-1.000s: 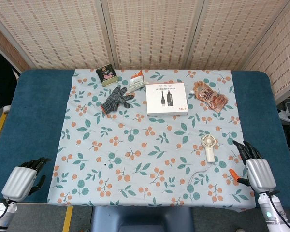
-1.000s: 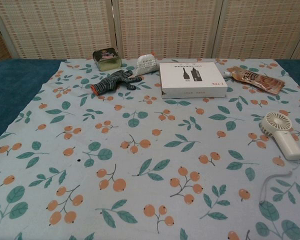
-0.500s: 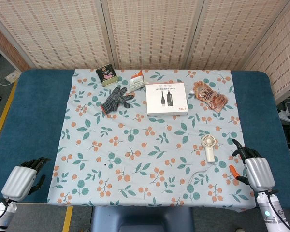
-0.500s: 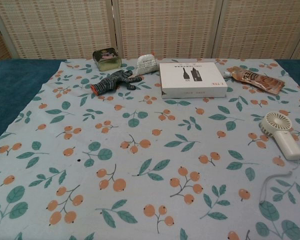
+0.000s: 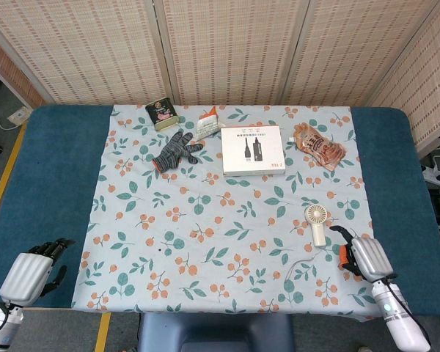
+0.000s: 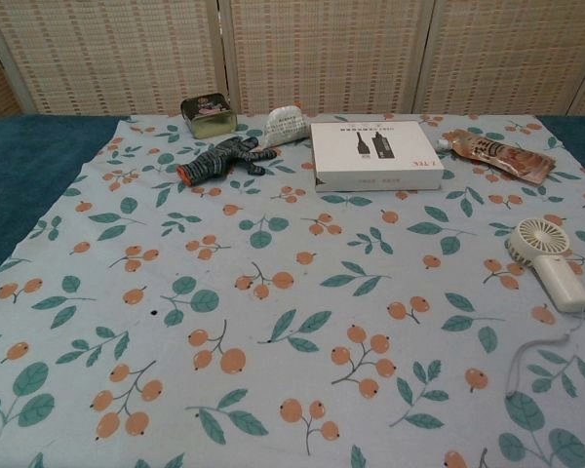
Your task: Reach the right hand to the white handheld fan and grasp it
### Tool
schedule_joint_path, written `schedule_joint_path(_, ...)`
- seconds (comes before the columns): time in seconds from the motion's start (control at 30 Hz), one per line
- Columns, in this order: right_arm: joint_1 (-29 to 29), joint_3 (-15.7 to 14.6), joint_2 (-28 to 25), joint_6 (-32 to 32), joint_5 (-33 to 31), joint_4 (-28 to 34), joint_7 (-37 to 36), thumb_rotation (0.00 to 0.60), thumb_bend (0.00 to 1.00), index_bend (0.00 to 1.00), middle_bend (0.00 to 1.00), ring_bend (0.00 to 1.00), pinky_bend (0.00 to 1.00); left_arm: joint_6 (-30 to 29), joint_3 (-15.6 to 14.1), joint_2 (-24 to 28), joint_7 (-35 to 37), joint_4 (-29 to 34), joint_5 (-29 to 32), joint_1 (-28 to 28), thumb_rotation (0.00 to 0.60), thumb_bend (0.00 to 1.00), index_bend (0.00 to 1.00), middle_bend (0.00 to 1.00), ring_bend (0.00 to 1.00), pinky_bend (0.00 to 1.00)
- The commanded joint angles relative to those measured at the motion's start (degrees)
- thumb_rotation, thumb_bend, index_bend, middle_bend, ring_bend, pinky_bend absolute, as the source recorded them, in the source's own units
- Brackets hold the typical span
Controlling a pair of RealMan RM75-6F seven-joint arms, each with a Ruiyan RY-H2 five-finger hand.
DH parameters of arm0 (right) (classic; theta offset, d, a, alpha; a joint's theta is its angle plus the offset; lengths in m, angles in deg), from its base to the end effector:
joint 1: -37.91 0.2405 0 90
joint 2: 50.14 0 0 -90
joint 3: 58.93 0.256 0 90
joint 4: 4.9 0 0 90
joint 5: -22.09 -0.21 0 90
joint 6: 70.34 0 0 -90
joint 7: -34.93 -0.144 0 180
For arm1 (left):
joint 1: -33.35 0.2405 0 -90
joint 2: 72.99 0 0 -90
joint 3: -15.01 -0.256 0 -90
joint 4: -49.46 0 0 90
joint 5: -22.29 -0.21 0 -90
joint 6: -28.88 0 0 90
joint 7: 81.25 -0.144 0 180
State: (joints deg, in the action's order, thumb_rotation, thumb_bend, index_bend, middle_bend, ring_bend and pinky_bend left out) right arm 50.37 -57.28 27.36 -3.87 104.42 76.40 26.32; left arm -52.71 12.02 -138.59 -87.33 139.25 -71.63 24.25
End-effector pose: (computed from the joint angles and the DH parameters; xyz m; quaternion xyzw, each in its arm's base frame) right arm -0.3239 -0.2132 0.0567 0.6195 -0.5170 0.3549 0.4722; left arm -0.2988 0.1794 0.1257 -0.7011 -0.3352 -0.3469 0.5251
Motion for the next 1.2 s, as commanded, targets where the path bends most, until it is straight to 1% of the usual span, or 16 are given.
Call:
schedule_joint_path(0.03,1.5,0.5,2.3,-2.3,-1.5,-2.9,-1.3,0.600,0.70,0.21,0.87,0.73,0.65,0.0,0.0,0.1,0.2,0.0,-0.1,0.0,0.600,0.49,0.22,0.24,0.32,0.48)
schedule_joint_path(0.37,2.2,0.6,4.3,-3.4,-2.3,-4.6,-1.7,0.600,0.70,0.21,0.87,0.73,0.65,0.1,0.0,0.1,1.0,-0.3,-0.2,-0.1,0.600,0.49,0.22,0.24,0.32,0.48)
schedule_joint_path(0.57,2.3,0.4,4.7,-4.2,-3.0,-5.3,-1.7,0.600,0.70,0.19,0.87,0.74,0.65,0.2,0.0,0.2,0.8,-0.1,-0.1,-0.2,0.600,0.49,0.22,0.24,0.32,0.48)
schedule_joint_path(1.2,2.4,0.2,5.7,-4.5,-3.4,-7.3,-2.9,0.600,0.70,0.18,0.87,0.74,0.65,0.5,0.1,0.0,0.4,-0.2,0.1,-0.3,0.600,0.49,0.22,0.24,0.32,0.48)
